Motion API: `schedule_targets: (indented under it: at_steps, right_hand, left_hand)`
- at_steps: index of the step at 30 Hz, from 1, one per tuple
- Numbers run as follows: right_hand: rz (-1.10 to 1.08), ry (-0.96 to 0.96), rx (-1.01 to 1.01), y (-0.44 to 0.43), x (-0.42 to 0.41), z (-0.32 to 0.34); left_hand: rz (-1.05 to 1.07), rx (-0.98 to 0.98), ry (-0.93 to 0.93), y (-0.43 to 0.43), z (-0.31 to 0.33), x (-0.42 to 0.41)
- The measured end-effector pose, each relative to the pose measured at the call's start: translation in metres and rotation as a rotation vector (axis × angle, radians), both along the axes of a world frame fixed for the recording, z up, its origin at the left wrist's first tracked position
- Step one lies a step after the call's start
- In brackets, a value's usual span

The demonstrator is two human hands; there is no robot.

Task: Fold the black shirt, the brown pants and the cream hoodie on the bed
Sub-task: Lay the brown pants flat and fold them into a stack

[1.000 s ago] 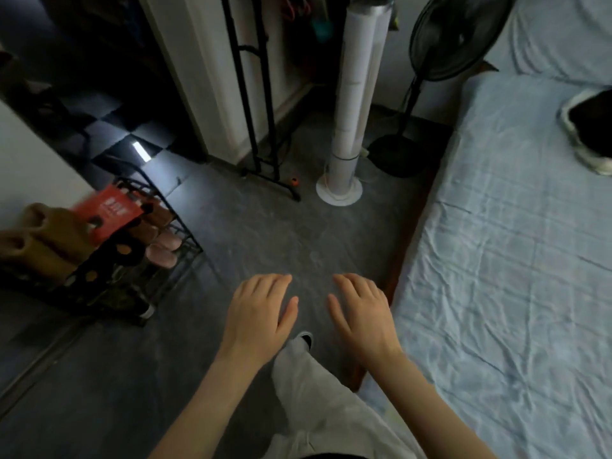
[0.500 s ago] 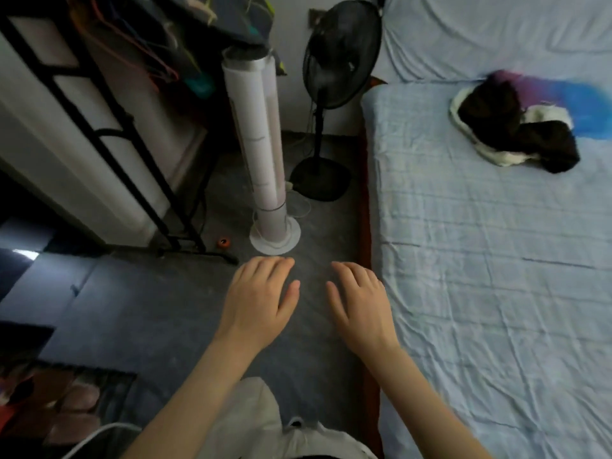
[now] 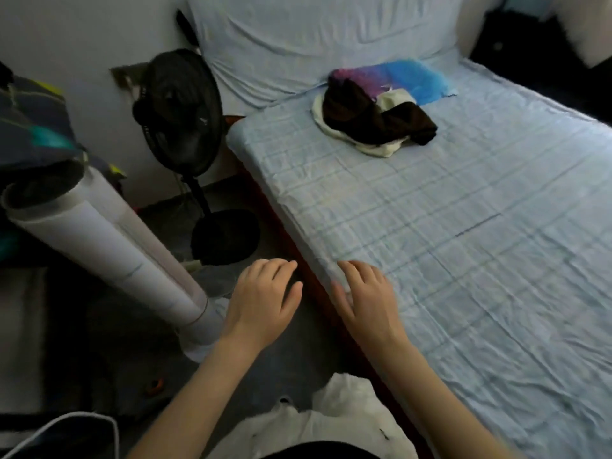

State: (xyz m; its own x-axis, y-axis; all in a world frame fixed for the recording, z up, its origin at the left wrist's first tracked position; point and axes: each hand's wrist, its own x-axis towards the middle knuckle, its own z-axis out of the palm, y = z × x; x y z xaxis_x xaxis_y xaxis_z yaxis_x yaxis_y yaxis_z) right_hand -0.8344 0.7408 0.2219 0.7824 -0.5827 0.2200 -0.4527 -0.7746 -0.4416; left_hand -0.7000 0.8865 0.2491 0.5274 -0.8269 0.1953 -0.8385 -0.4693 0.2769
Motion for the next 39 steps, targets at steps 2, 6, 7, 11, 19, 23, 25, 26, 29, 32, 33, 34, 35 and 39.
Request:
schedule_targets:
  at_steps: [2, 6, 7, 11, 19, 23, 25, 26, 29, 32, 33, 34, 35, 39]
  right_hand:
    - [-0.086, 0.004, -0.004, -0.015, 0.023, 0.001]
    - [-0.187, 0.057, 0.014, -0.046, 0.053, -0.011]
    - [-0.207, 0.064, 0.027, -0.055, 0.061, -0.016]
    - [-0.283, 0.102, 0.082, -0.104, 0.095, -0.037]
    - [-0.338, 0.060, 0.102, -0.228, 0.177, -0.034]
    - [-0.362, 0.049, 0.081, -0.283, 0.209, -0.021]
    - [-0.395, 0.043, 0.082, -0.301, 0.221, -0.018]
    - [-0.410, 0.046, 0.084, -0.308, 0.227, -0.017]
    - [-0.445, 0.085, 0.083, -0.324, 0.245, -0.024]
    - [-0.497, 0.123, 0.092, -0.337, 0.268, -0.037]
    - [-0.522, 0.125, 0.094, -0.344, 0.279, -0.041]
    - [-0.548, 0.124, 0.097, -0.351, 0.290, -0.044]
    - [-0.574, 0.122, 0.094, -0.359, 0.304, -0.046]
    - [-0.668, 0.101, 0.079, -0.394, 0.369, -0.046]
  left_hand:
    - [-0.060, -0.033, -0.009, -0.028, 0.008, 0.039]
    - [-0.188, -0.053, 0.013, -0.084, 0.001, 0.086]
    - [-0.217, -0.037, 0.023, -0.098, -0.006, 0.095]
    - [-0.288, 0.051, 0.064, -0.154, -0.038, 0.129]
    - [-0.347, 0.142, 0.036, -0.286, -0.032, 0.216]
    - [-0.385, 0.111, 0.029, -0.349, -0.012, 0.252]
    - [-0.402, 0.102, 0.048, -0.372, -0.012, 0.267]
    - [-0.415, 0.098, 0.058, -0.382, -0.014, 0.274]
    - [-0.464, 0.113, 0.085, -0.404, -0.029, 0.297]
    - [-0.523, 0.144, 0.089, -0.425, -0.046, 0.324]
    - [-0.541, 0.150, 0.091, -0.434, -0.051, 0.336]
    - [-0.561, 0.151, 0.095, -0.444, -0.055, 0.350]
    - [-0.579, 0.146, 0.096, -0.455, -0.058, 0.364]
    - [-0.680, 0.143, 0.114, -0.508, -0.056, 0.431]
